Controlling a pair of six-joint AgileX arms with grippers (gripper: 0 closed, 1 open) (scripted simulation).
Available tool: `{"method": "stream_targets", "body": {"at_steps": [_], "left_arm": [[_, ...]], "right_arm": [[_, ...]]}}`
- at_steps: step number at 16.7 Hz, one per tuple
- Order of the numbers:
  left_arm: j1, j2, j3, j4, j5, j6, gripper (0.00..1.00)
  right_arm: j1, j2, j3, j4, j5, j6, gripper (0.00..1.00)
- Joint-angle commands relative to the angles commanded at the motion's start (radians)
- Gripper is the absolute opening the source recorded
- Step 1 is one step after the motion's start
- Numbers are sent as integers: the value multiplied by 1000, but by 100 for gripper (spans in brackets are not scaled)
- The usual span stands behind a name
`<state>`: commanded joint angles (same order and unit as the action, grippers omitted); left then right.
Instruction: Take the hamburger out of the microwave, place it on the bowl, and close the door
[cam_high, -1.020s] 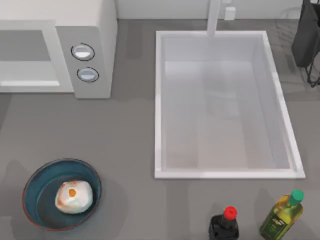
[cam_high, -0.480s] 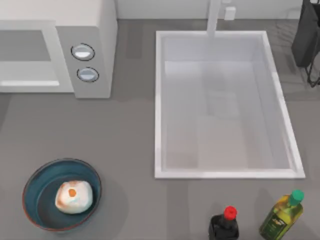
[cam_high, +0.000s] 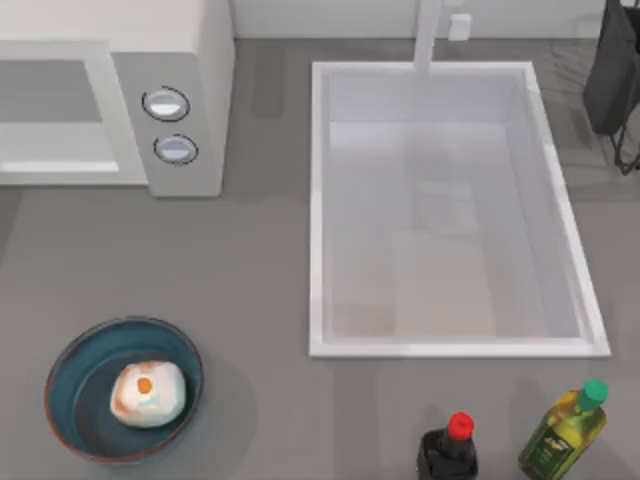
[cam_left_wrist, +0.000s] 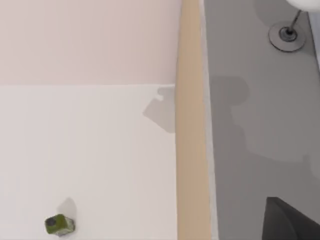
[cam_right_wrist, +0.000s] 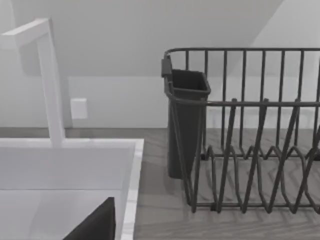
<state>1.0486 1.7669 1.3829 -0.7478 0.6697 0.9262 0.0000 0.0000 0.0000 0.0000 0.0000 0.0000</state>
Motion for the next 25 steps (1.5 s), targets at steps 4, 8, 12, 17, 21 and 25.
{"method": "stream_targets", "body": {"at_steps": [4, 8, 12, 17, 21, 25], "left_arm": [[2, 47, -102, 151, 2, 2, 0], [5, 102, -221, 330, 5, 4, 0], [6, 117, -249, 363, 6, 5, 0], [-20, 75, -287, 383, -5, -19, 0], [-96, -66, -475, 465, -43, -103, 0], [-162, -188, -623, 540, -75, -178, 0]], "right_arm": [[0, 0, 0, 0, 0, 0, 100], [0, 0, 0, 0, 0, 0, 100], [0, 0, 0, 0, 0, 0, 100], [0, 0, 0, 0, 0, 0, 100], [0, 0, 0, 0, 0, 0, 100], [0, 0, 0, 0, 0, 0, 100]]}}
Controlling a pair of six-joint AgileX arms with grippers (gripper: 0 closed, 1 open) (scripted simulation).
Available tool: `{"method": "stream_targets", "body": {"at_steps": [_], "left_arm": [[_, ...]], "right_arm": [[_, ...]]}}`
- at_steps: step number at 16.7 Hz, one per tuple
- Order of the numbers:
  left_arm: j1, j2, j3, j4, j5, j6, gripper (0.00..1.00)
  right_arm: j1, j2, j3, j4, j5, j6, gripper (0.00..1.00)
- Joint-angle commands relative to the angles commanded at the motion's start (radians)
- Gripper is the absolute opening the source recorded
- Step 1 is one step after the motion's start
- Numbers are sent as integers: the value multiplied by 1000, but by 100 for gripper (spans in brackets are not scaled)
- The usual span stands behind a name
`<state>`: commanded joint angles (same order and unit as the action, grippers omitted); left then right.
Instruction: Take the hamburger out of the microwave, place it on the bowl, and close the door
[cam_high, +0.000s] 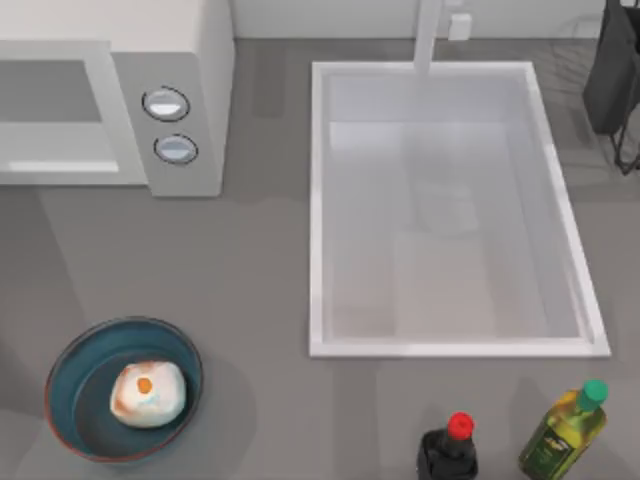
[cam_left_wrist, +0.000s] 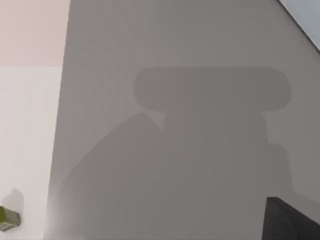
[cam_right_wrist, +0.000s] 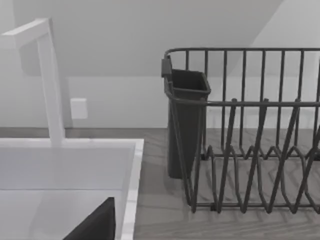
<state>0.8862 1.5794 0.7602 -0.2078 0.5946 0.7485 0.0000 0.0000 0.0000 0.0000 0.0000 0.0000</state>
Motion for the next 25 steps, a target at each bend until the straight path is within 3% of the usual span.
{"method": "stream_targets", "body": {"at_steps": [7, 14, 21, 25], "left_arm": [[-17, -23, -28, 12, -12, -23, 0], [-280, -295, -267, 100, -159, -269, 0], [-317, -323, -294, 110, -186, -308, 0], [-463, -378, -330, 116, -285, -420, 0]], "right_arm": [[0, 0, 0, 0, 0, 0, 100], [0, 0, 0, 0, 0, 0, 100], [0, 0, 0, 0, 0, 0, 100], [0, 0, 0, 0, 0, 0, 100]]}}
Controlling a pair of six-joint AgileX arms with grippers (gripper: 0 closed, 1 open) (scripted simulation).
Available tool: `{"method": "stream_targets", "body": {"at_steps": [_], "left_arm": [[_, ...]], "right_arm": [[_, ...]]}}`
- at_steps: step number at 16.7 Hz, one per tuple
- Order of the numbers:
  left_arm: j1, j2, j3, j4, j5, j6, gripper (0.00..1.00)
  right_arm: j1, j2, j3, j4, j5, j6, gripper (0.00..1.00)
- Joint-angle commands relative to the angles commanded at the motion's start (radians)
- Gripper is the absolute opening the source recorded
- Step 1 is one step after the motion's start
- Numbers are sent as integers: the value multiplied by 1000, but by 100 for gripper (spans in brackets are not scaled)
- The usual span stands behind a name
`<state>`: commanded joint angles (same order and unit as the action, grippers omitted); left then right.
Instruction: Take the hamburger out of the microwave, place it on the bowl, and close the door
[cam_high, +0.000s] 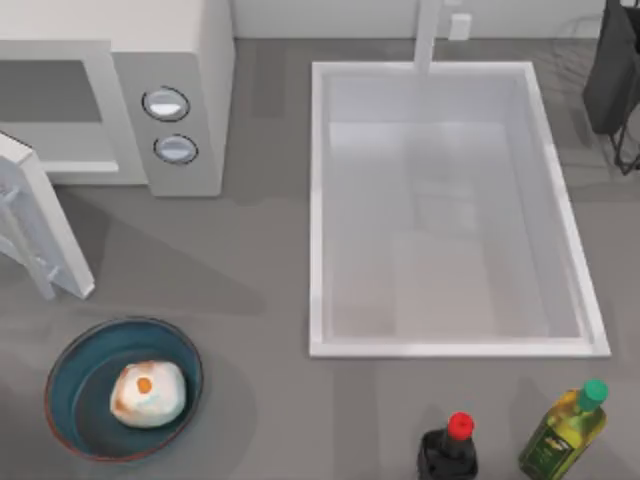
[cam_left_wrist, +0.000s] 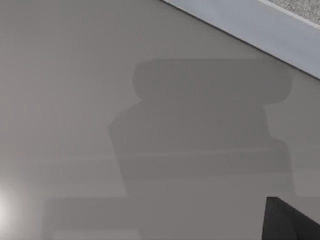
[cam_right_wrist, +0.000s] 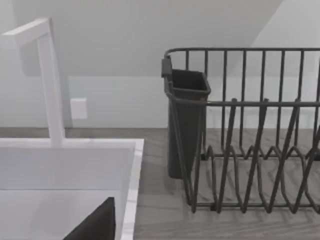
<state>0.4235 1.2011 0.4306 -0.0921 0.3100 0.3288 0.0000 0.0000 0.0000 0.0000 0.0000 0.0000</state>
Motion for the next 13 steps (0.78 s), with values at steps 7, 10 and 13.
{"method": "stream_targets", "body": {"at_steps": [7, 10, 13], "left_arm": [[-331, -134, -82, 14, -218, -248, 0], [-350, -145, -89, 15, -235, -267, 0], [-347, -138, -83, 16, -232, -266, 0]], "right_arm": [[0, 0, 0, 0, 0, 0, 100], [0, 0, 0, 0, 0, 0, 100], [0, 0, 0, 0, 0, 0, 100]]}}
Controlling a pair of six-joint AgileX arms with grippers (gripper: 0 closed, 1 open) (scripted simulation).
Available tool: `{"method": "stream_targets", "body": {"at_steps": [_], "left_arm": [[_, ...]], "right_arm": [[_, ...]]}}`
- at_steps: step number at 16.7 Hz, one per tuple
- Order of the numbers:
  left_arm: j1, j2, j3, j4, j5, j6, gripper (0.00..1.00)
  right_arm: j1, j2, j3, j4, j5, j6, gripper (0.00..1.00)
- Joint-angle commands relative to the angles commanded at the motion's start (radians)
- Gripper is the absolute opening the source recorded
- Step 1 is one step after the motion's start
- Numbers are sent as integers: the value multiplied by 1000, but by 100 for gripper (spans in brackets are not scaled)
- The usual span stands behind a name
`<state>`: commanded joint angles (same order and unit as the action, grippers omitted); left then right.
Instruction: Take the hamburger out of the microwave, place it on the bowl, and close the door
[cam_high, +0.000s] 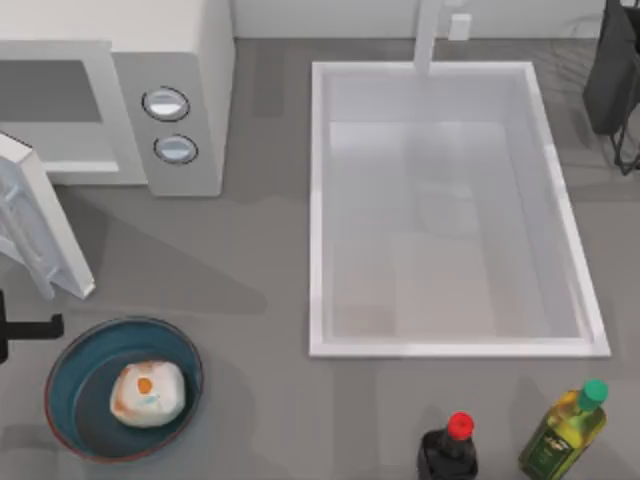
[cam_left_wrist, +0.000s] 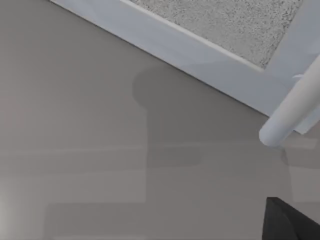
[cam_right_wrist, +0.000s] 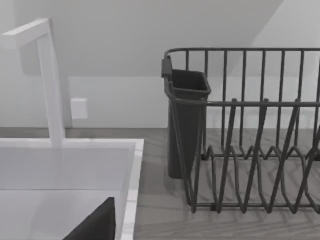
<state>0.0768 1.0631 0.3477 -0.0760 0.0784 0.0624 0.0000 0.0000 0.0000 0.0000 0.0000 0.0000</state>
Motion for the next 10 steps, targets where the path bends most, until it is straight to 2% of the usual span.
{"method": "stream_targets", "body": {"at_steps": [3, 10], "left_arm": [[-6, 71, 50, 33, -3, -3, 0], [-33, 446, 256, 175, -20, -18, 0]], "right_arm": [[0, 0, 0, 0, 0, 0, 100], [0, 0, 0, 0, 0, 0, 100]]}}
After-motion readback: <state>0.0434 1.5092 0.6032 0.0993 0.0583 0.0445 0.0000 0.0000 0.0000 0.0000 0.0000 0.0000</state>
